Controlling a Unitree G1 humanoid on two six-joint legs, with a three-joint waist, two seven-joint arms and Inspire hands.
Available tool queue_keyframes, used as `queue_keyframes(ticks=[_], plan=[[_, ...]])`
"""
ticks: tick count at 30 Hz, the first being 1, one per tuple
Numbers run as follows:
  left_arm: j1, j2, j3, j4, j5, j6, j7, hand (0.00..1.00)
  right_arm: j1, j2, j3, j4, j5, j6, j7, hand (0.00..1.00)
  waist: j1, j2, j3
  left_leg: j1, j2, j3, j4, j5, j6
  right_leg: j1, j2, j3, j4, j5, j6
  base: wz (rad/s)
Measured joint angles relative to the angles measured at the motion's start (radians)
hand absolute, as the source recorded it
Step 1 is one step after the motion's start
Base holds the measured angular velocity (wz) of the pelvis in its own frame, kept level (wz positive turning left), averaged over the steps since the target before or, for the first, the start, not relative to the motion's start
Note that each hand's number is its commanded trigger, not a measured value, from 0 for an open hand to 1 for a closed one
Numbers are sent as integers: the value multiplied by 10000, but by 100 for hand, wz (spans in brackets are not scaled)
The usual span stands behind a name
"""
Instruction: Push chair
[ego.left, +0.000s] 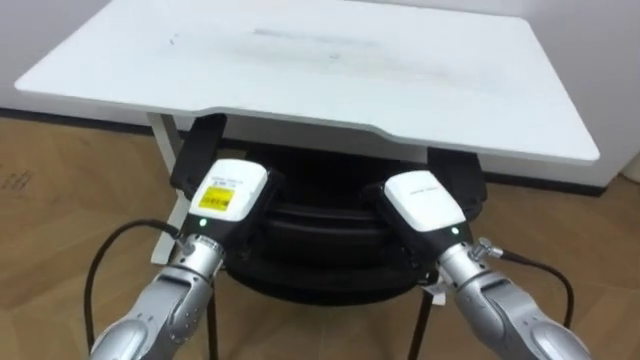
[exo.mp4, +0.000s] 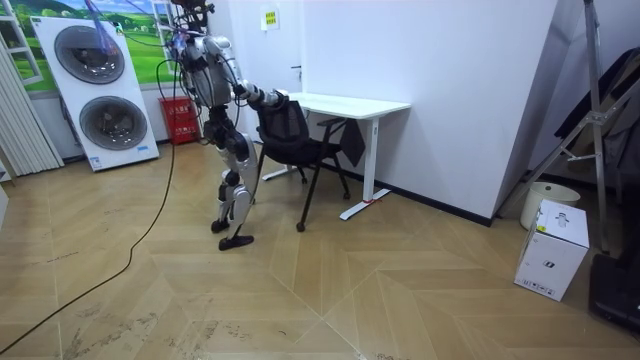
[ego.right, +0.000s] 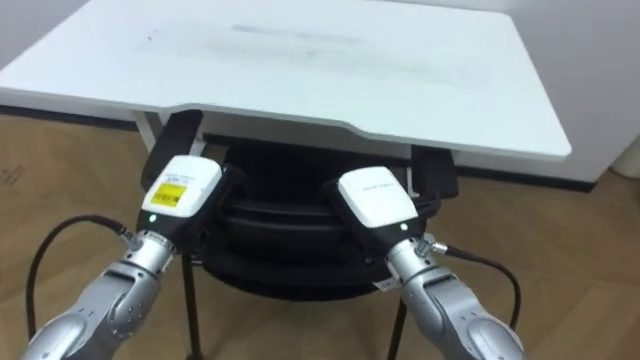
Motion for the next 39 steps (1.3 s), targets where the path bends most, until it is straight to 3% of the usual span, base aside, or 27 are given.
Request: queue_keyframes(ticks=[1,2,3,5,10,14,16,17,18,21,24,26,27,32,35,37,39], plan=[[68,0,0,-16,0,2,47,100,45,14,0,-29,-56,0,-11,100,11,-25,-27,29,-94,-80,-162,20,-14,0,-46,45,-40,9,17,-5],[114,-46,0,-27,-4,3,103,100,80,-50,-14,-135,-139,-2,-33,100,-3,17,-52,44,-346,-239,-821,212,-92,-51,-124,156,-100,41,75,-14],[119,-102,2,-25,-13,24,107,100,88,-110,-13,-182,-156,-4,-50,100,26,-9,-35,59,-461,-247,-1284,369,-65,-103,-166,230,-98,56,106,-35],[302,-122,14,-31,-30,18,234,100,239,-138,-12,-378,-277,-2,-19,100,324,-4,-86,571,-806,-193,-2257,780,52,-233,-388,710,-164,128,278,-56],[490,-152,14,-224,-22,35,261,100,439,-55,-245,-593,-563,-40,-4,100,314,28,-102,969,-1133,-54,-2857,912,263,-231,-657,1099,-312,277,572,-22],[471,-188,13,-212,-22,55,218,100,439,-20,-298,-542,-590,-74,-22,99,261,-51,-54,1121,-1389,157,-2894,852,502,-257,-993,1240,-71,194,842,-8],[436,-188,13,-216,-23,56,158,100,447,-1,-309,-525,-572,-73,-17,83,249,-73,-50,1149,-1441,244,-2871,830,553,-254,-1095,1267,-39,186,933,-4],[395,-183,13,-226,-23,41,154,100,446,50,-321,-502,-572,-70,-28,37,251,-92,-39,1144,-1445,271,-2866,813,596,-257,-1134,1269,-58,212,978,-7],[347,-125,17,-239,-22,24,119,100,445,68,-341,-503,-560,-69,-42,0,256,-99,-35,1126,-1448,317,-2835,763,686,-264,-1135,1302,-85,238,1023,-7],[195,-121,37,-182,-18,-7,83,100,325,123,-346,-487,-419,13,-5,0,535,-93,-31,1110,-1438,523,-2912,752,748,-478,-1022,1747,-153,369,1133,-30],[7,-100,112,-80,23,-50,99,99,109,278,-404,-325,-195,75,3,0,594,-76,-44,1017,-1437,618,-3029,808,843,-585,-982,1796,-389,600,1176,-18],[-74,-94,137,-92,24,-86,98,18,4,288,-414,-327,-68,103,5,0,576,-66,-50,883,-1426,618,-3058,839,896,-714,-988,1796,-447,692,1211,0],[-137,-65,179,-94,46,-112,76,0,-15,301,-461,-330,-43,88,2,0,578,-65,-50,851,-1434,626,-3105,863,935,-769,-992,1808,-470,744,1234,-4],[-192,-140,460,-91,21,-159,-58,0,-9,349,-639,-335,369,-18,2,0,573,-28,-54,861,-1421,685,-3234,903,999,-669,-919,1855,-857,996,1277,-4],[-225,-289,780,-83,-389,-140,-192,0,-57,334,-986,-335,616,169,16,0,549,-28,-53,892,-1414,739,-3315,922,1019,-560,-833,1922,-1130,1154,1288,-8],[-252,-346,1009,-76,-618,-118,-224,0,-296,214,-1226,-334,657,373,123,0,514,-21,-39,877,-1333,825,-3322,924,1022,-596,-817,1964,-1172,1210,1282,-12],[-432,-185,1220,24,-1085,-59,-352,0,-776,-108,-1392,-335,634,437,430,0,405,-42,-26,820,-1286,853,-3334,940,1016,-598,-766,1941,-1287,1293,1260,-5]])
